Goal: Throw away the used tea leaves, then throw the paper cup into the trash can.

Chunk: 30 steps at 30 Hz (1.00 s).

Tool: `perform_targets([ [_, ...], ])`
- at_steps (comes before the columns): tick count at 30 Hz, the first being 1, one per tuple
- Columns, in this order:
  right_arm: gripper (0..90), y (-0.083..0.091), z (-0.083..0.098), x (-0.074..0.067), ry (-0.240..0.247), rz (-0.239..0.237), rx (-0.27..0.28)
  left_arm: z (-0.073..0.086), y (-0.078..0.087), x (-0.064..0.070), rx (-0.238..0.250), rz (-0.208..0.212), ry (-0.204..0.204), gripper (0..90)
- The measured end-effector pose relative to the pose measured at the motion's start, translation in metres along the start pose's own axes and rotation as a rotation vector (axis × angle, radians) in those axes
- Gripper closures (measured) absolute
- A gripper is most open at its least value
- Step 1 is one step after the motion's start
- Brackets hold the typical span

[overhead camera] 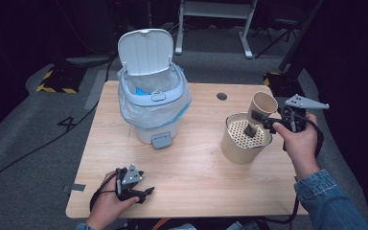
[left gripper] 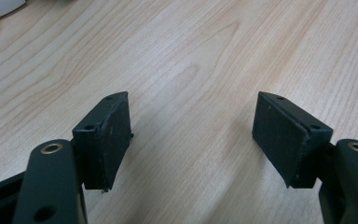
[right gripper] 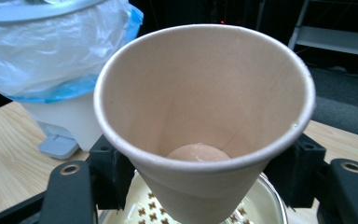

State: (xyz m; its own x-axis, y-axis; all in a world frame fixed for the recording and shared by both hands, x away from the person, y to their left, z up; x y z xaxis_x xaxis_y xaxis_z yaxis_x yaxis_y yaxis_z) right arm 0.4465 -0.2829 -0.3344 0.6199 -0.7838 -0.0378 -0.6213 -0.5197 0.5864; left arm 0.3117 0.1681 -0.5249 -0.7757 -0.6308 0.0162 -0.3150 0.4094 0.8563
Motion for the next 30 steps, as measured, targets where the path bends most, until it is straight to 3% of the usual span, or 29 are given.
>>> perform_targets([
  [10, 32.8, -0.013, -0.017, -0.013, 0.045, -0.017, -0.001, 0.011, 0.007, 0.000, 0.004, -0.021, 0.025, 33.0],
  [18, 32.7, -0.027, -0.036, -0.029, 0.072, -0.082, 0.012, 0.011, 0.007, 0.000, 0.002, -0.010, 0.021, 31.6],
  [22, 32.7, -0.033, -0.052, -0.040, 0.078, -0.131, 0.031, 0.011, 0.007, 0.000, 0.002, -0.010, 0.021, 31.4],
  [27, 32.7, -0.043, -0.083, -0.062, 0.127, -0.193, 0.055, 0.011, 0.007, 0.000, 0.001, -0.006, 0.019, 30.0],
  [30, 32.8, -0.047, -0.093, -0.069, 0.146, -0.203, 0.053, 0.010, 0.006, 0.000, 0.001, -0.003, 0.018, 28.8],
])
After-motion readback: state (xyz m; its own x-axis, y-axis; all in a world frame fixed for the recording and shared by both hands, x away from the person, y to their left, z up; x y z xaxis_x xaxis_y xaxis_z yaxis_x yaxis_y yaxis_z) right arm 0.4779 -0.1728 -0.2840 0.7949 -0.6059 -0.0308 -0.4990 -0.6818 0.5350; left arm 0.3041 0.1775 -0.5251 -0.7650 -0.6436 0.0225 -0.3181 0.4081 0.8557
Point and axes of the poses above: each handheld gripper's, and its own axes: y roughly backward along the jaws, z roughly out of its underside, x roughly to its right, the point moved 3 cm from there along -y, roughly forward along the jaws, and after that the axes turned 14 degrees about -x, right-handed, at the moved point
